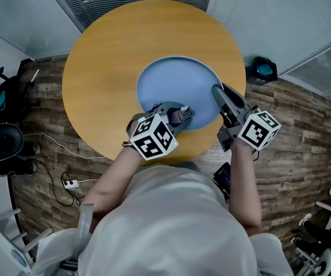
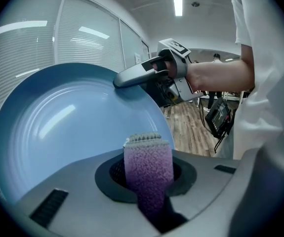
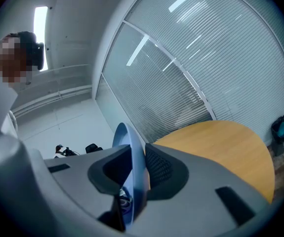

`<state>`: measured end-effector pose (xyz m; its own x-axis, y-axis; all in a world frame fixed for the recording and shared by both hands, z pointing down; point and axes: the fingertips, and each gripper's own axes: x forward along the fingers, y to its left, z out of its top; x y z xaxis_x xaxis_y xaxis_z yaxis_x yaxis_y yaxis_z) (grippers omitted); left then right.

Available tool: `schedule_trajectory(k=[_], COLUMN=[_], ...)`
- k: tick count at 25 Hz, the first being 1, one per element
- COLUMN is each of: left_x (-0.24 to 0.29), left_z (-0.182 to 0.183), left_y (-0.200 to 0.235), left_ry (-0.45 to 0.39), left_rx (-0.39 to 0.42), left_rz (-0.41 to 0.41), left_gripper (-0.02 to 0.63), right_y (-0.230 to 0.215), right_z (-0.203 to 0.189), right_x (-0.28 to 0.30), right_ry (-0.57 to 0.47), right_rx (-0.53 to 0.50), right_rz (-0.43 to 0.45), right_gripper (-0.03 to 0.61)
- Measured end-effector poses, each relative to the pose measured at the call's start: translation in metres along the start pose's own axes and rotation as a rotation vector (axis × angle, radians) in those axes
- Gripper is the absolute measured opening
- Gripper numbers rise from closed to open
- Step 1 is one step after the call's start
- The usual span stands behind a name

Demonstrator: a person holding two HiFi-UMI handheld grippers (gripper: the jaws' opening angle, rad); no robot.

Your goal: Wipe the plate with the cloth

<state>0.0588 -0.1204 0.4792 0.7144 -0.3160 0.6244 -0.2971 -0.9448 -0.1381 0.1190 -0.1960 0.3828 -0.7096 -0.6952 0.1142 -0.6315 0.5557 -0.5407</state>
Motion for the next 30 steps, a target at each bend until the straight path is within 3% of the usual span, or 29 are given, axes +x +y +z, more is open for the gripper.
schedule_trajectory(k=[9, 17, 30], left_x=[0.007, 0.012, 0.009], left_z=[0.011, 0.015, 0.035], left_y=[-0.020, -0.028, -0.030], left_ry=[-0.033, -0.031, -0.099], left_rx=[-0.045, -0.052, -0.079], left_rz=[-0.068, -0.091, -0.118], left_gripper=[0.075, 0.075, 0.077], right_y=[0.012, 0.018, 0.018], right_z=[-0.002, -0.008, -0.024], right_x=[0.005, 0.011, 0.018], right_ry=[0.004, 0.025, 0.063], right_rx=[0.004, 0.002, 0.014], right_rz=[0.030, 0.046, 0.053], right_gripper=[0.077, 0.078, 0.077])
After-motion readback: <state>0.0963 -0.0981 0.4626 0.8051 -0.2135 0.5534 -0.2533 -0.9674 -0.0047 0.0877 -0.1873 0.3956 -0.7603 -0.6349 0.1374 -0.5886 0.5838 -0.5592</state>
